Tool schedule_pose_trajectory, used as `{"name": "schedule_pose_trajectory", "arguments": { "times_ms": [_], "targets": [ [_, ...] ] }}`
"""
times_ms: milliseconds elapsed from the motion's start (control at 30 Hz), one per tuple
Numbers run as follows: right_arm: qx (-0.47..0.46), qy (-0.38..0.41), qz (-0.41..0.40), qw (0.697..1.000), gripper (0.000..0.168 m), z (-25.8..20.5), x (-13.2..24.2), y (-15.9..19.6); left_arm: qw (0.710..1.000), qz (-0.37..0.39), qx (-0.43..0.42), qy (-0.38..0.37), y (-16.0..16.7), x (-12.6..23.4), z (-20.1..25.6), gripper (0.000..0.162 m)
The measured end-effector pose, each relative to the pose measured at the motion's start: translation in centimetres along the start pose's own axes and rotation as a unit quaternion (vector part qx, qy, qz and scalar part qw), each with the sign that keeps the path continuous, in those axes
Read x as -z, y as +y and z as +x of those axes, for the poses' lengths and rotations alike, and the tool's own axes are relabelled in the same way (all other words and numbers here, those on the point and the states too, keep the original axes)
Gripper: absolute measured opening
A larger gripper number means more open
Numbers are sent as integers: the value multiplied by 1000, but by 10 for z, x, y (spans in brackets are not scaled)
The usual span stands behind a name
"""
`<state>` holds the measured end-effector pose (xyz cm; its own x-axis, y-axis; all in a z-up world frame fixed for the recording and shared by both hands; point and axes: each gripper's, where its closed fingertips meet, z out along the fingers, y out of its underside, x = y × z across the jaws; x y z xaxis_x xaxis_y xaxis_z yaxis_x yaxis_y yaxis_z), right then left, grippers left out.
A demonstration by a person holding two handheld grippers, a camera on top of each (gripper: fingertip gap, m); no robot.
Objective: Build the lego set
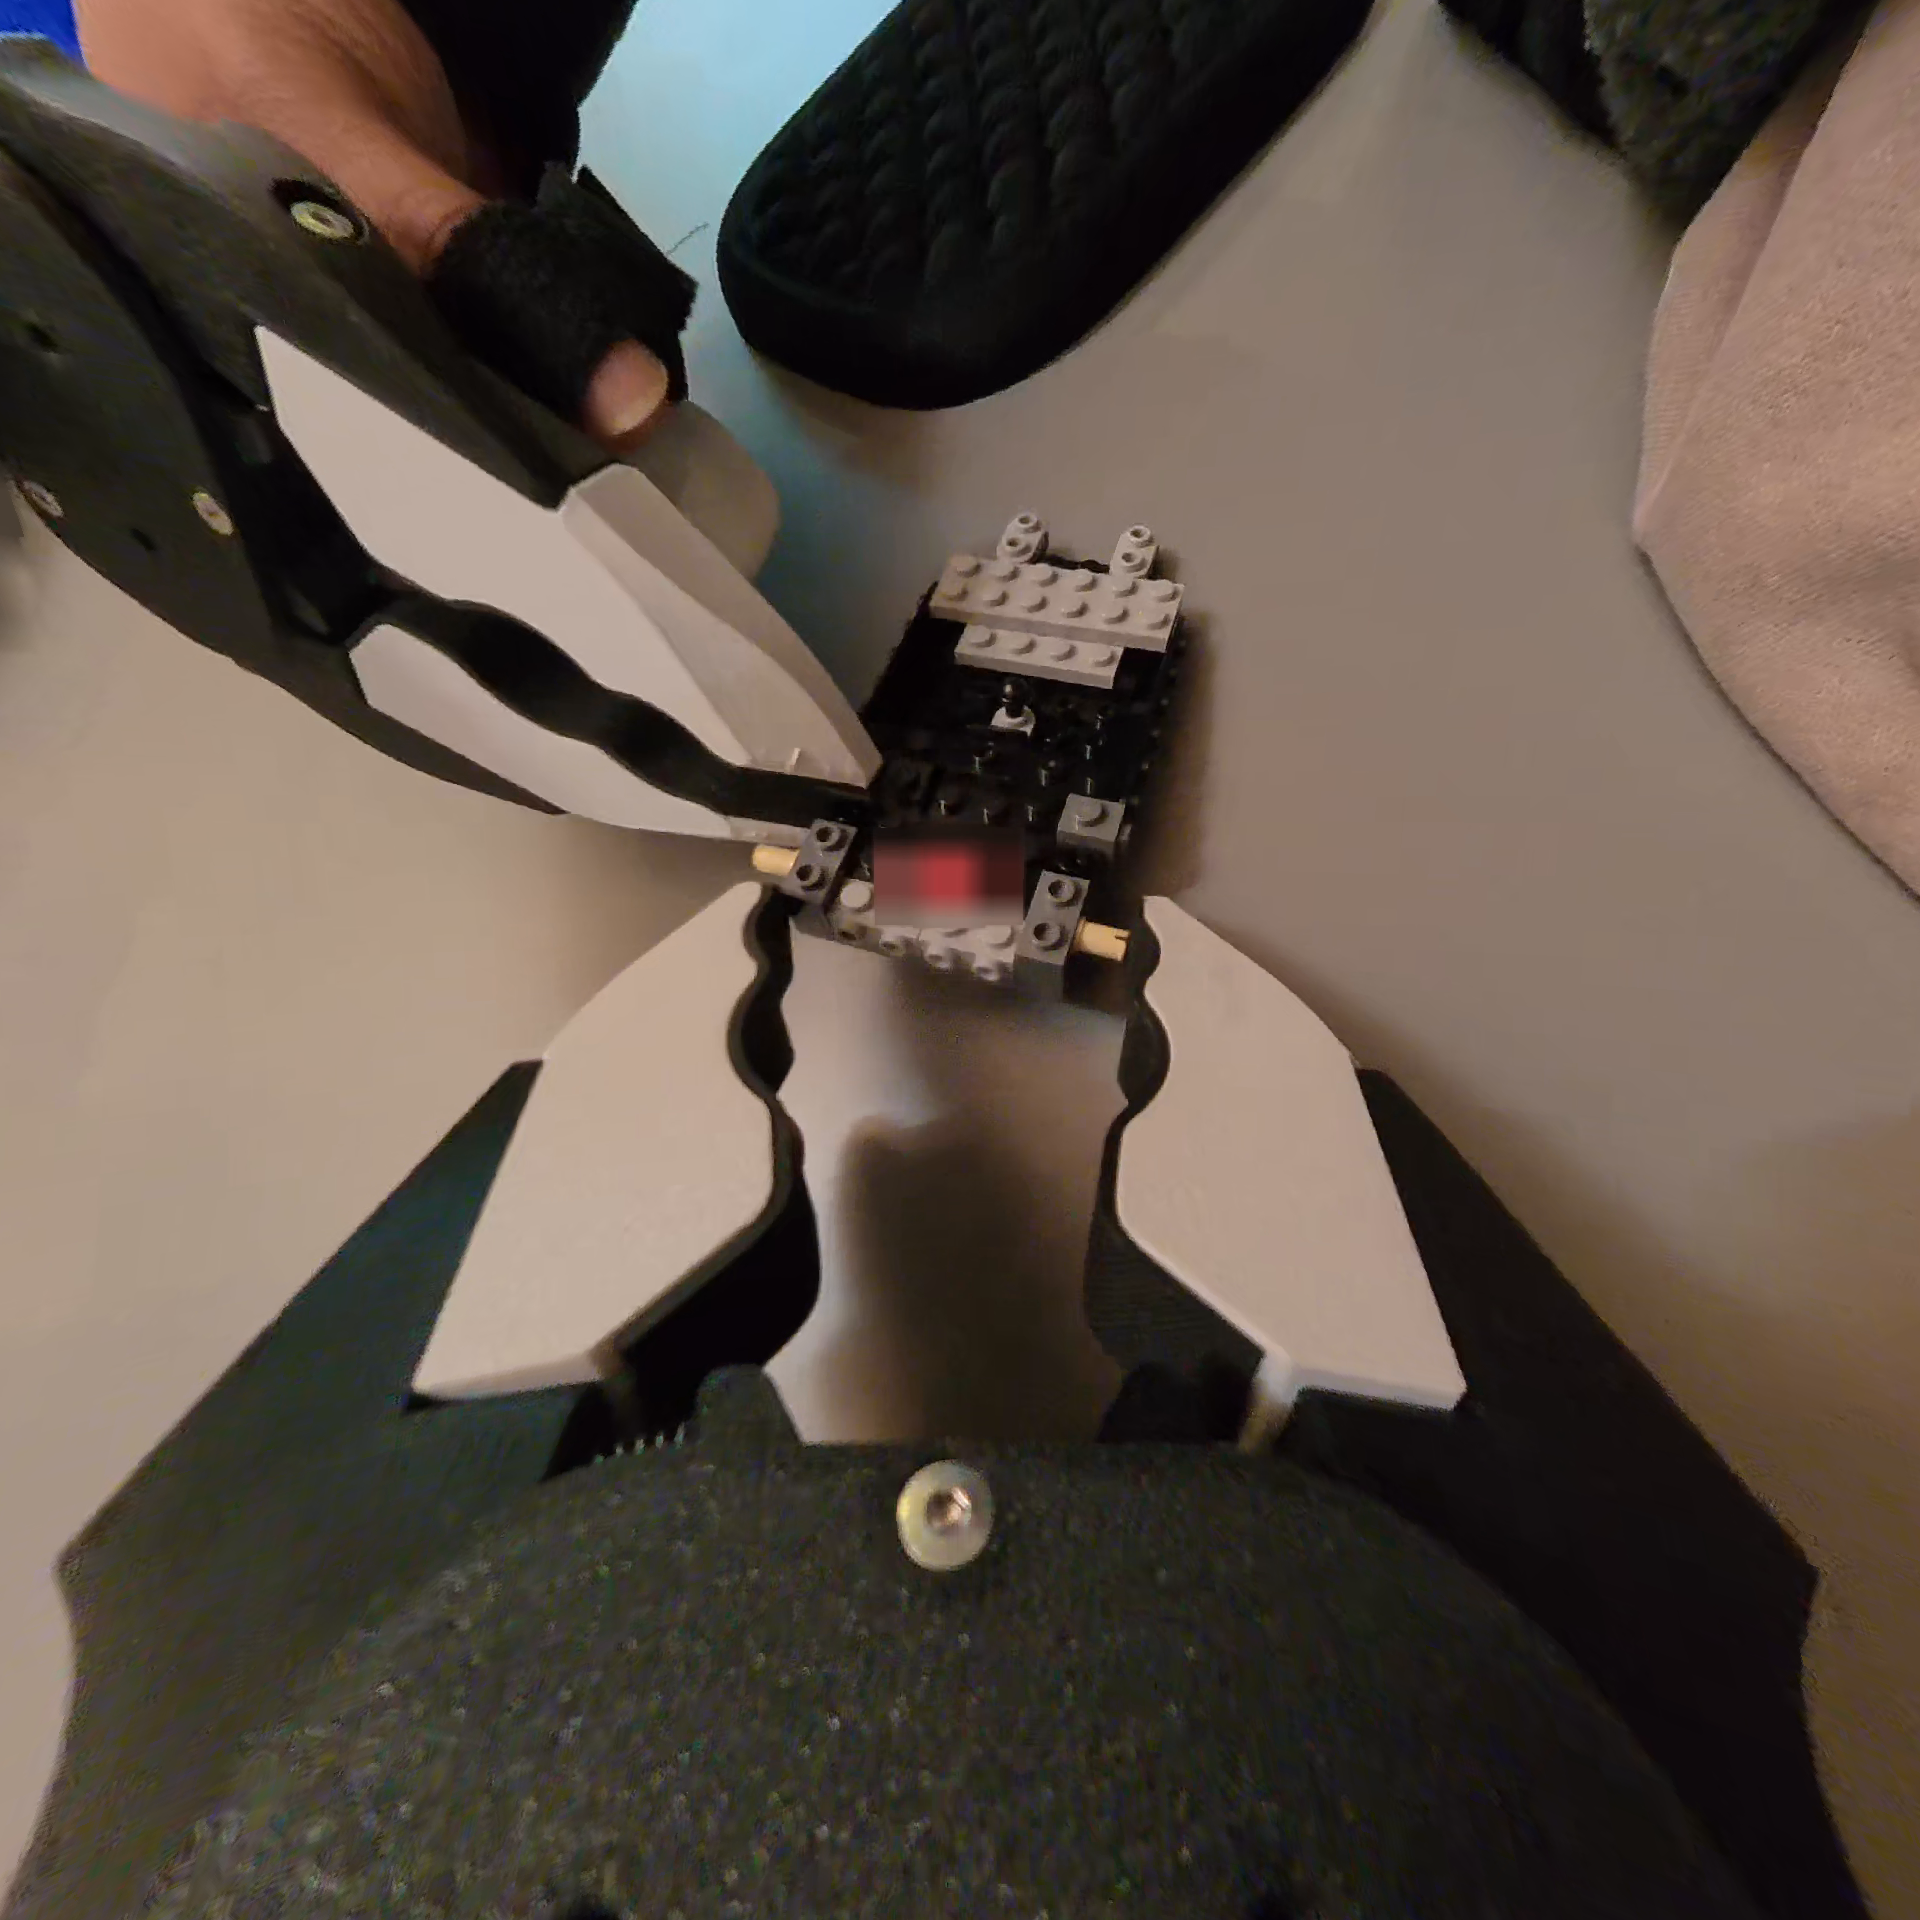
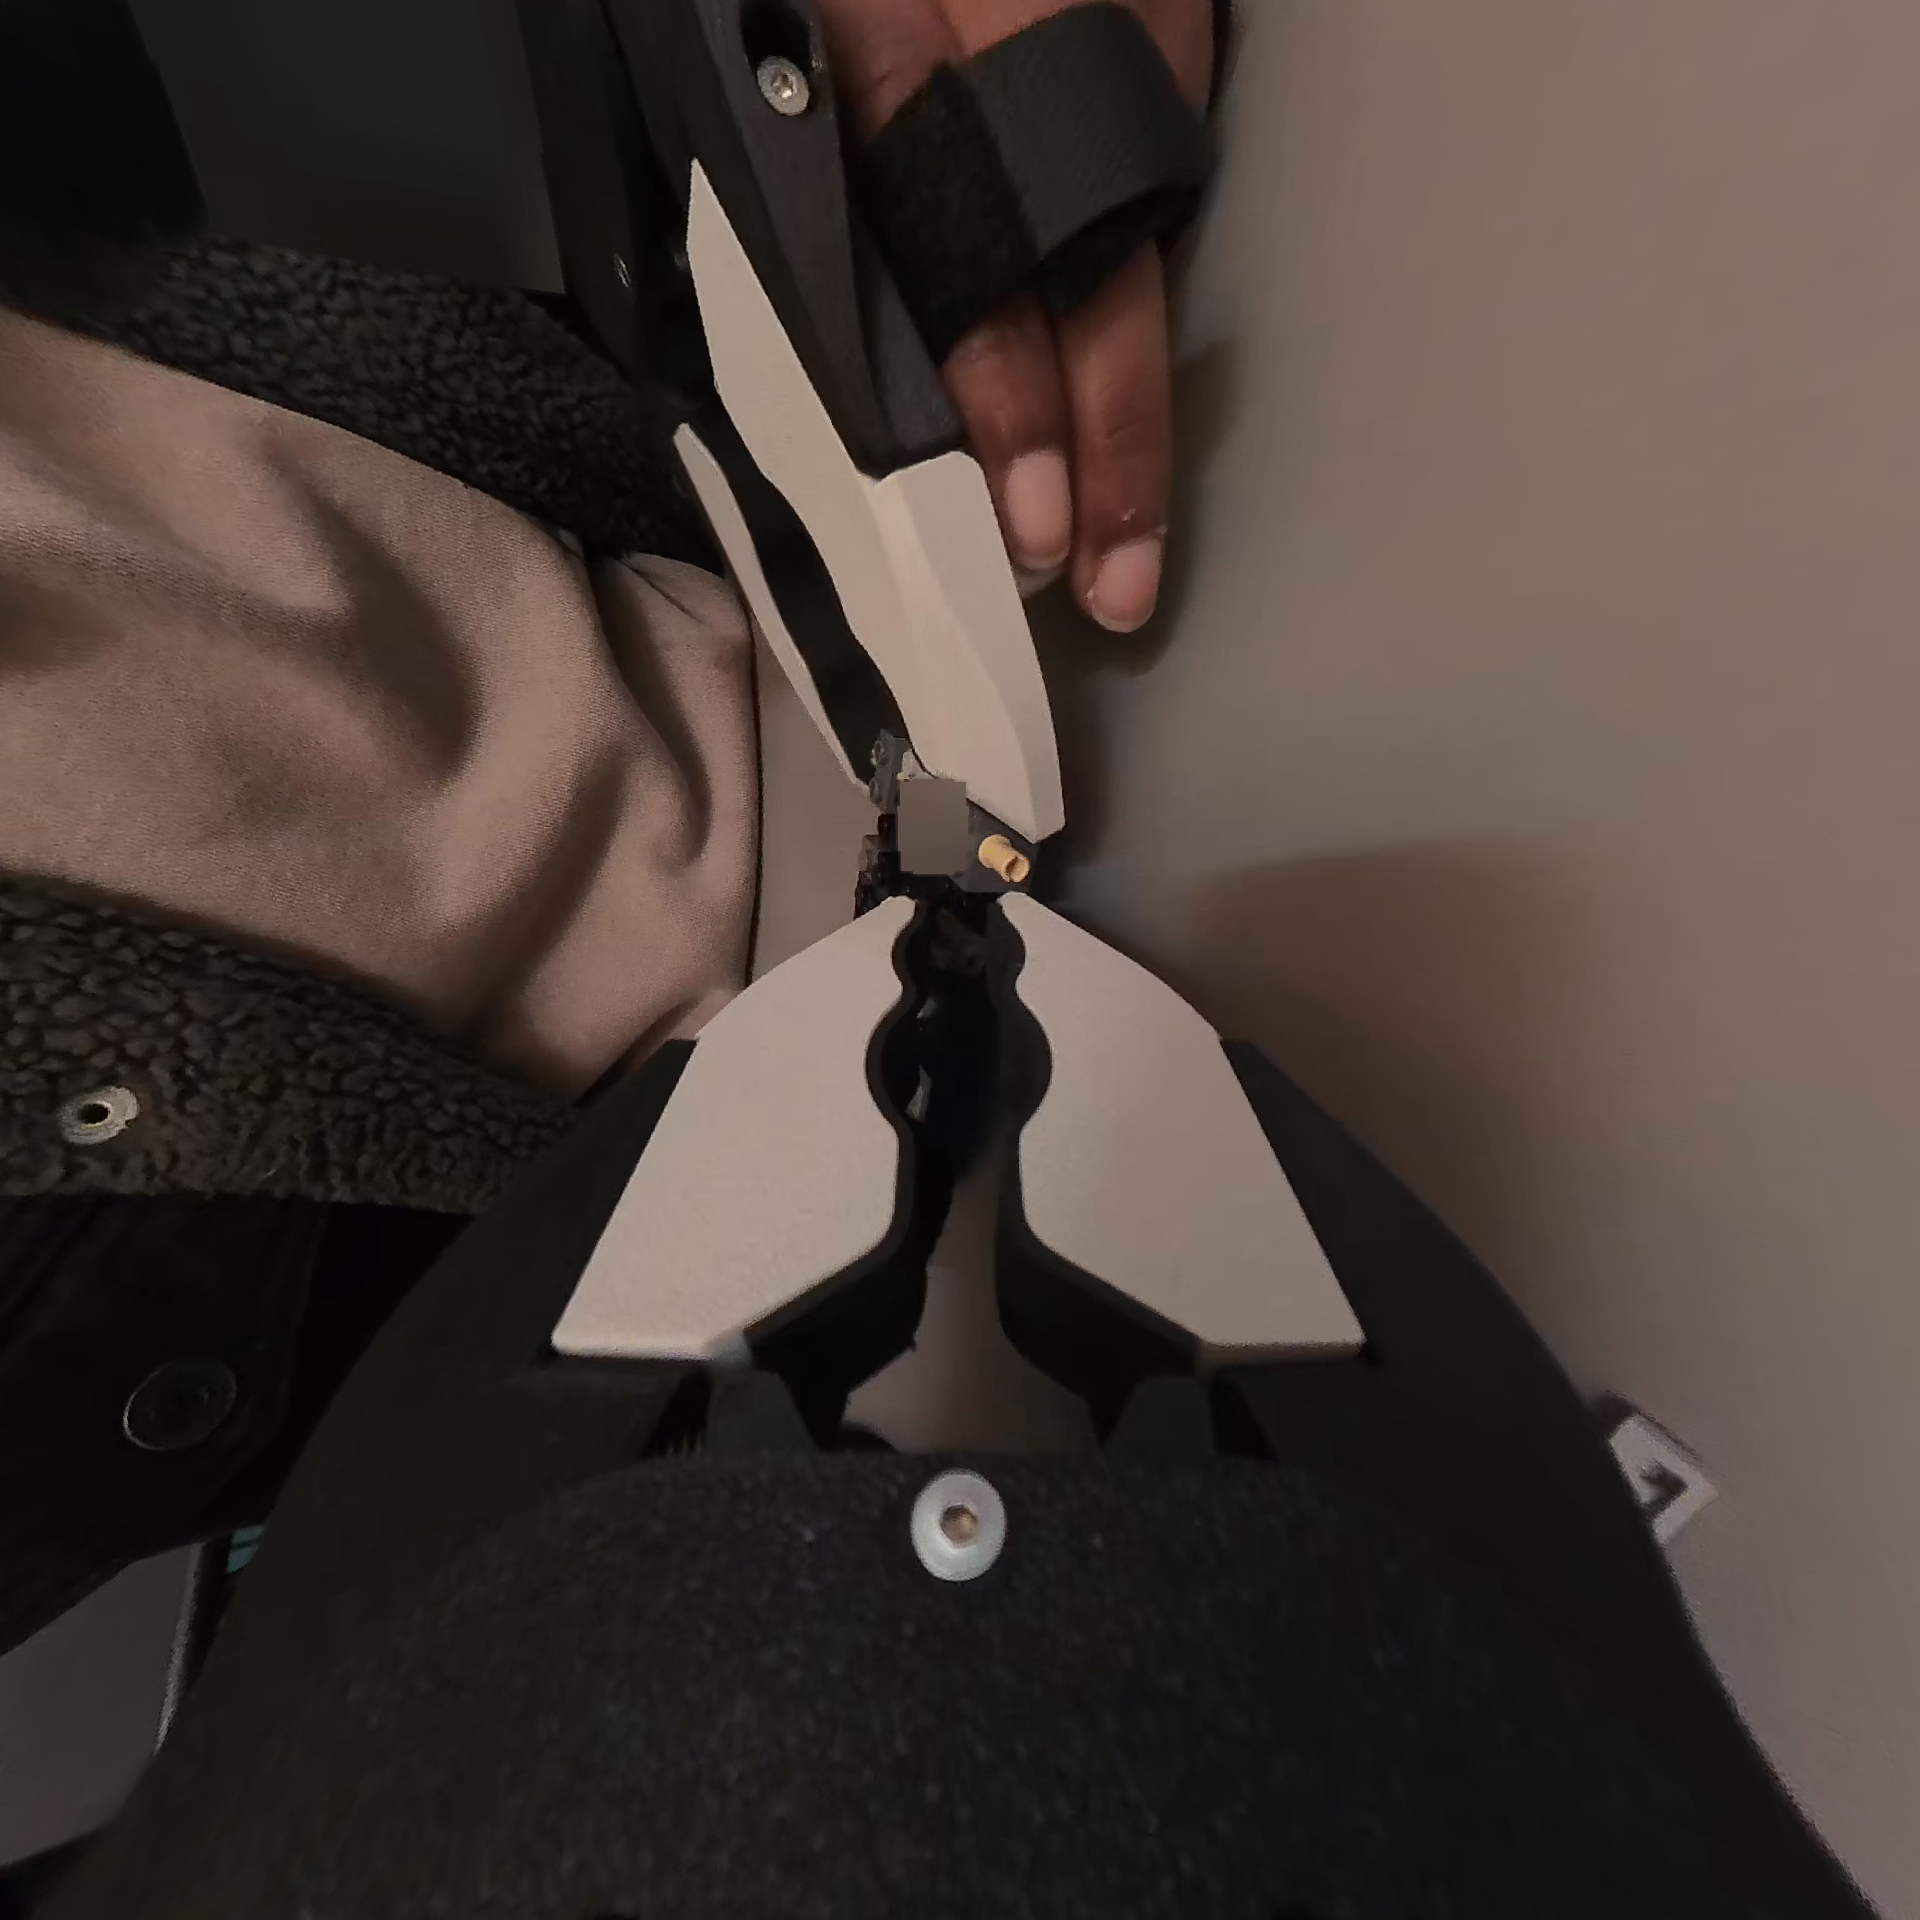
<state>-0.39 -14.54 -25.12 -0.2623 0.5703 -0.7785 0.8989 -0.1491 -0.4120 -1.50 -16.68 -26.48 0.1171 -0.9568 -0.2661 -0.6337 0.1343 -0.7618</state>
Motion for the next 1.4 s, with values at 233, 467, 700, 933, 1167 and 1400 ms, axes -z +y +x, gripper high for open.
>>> {"name": "schedule_pose_trajectory", "arguments": {
  "times_ms": [233,467,700,933,1167,1400],
  "targets": [
    [5,-16,1,1000,14,-5,0,1,1000,3,-17,-2,-2,1,2,61],
    [25,-24,-11,999,20,-9,3,5,1000,3,-29,-7,-2,1,1,61],
    [38,-10,-24,999,20,-10,1,3,1000,2,-25,-7,-2,0,0,61],
    [70,72,-32,994,31,-13,-3,3,1000,-2,-16,-8,0,-1,-2,61],
    [116,183,-20,976,41,-13,-8,2,1000,-6,-16,-16,1,-1,-5,61],
    [111,254,45,960,44,-11,-12,-3,999,-9,-22,-27,3,0,-8,61]
  ]
}}
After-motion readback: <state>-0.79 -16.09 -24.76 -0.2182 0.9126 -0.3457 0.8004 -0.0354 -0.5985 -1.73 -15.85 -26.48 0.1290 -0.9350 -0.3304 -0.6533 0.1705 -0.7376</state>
